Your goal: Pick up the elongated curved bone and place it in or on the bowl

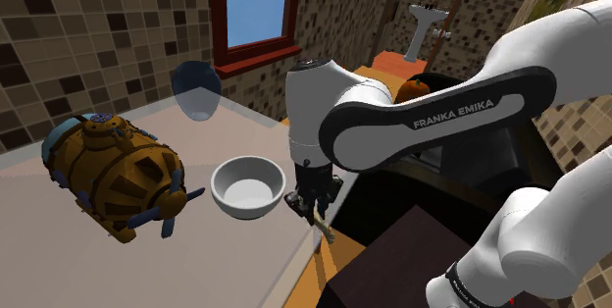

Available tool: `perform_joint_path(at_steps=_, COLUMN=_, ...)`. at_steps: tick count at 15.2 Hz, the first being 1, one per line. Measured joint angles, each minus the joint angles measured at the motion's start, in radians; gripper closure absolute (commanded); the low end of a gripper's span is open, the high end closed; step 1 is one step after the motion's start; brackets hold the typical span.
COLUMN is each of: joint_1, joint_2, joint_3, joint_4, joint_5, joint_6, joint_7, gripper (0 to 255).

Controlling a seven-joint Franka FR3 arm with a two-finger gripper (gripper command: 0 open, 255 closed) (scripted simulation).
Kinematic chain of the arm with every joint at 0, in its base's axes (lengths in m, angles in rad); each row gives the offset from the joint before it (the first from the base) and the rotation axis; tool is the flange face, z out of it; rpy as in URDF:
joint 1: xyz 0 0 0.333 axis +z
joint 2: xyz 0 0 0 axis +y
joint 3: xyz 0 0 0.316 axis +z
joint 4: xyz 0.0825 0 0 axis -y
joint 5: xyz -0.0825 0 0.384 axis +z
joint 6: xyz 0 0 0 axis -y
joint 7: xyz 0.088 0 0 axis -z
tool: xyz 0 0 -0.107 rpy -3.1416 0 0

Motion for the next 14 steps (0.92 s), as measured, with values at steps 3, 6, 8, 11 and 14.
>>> perform_joint_path(at_steps=3, joint_1=-0.024, joint_2=0.111, joint_3=-0.007, joint_4=0.106, joint_5=-0.062, joint_6=-0.007, joint_7=0.008, gripper=255)
perform_joint_path(at_steps=6, joint_1=-0.034, joint_2=0.222, joint_3=-0.015, joint_4=0.230, joint_5=-0.120, joint_6=-0.032, joint_7=0.022, gripper=255)
perform_joint_path(at_steps=8, joint_1=-0.038, joint_2=0.287, joint_3=-0.024, joint_4=0.314, joint_5=-0.154, joint_6=-0.059, joint_7=0.024, gripper=255)
perform_joint_path(at_steps=11, joint_1=-0.039, joint_2=0.399, joint_3=-0.042, joint_4=0.452, joint_5=-0.207, joint_6=-0.098, joint_7=0.020, gripper=255)
perform_joint_path(at_steps=14, joint_1=-0.022, joint_2=0.524, joint_3=-0.059, joint_4=0.630, joint_5=-0.258, joint_6=-0.161, joint_7=0.023, gripper=255)
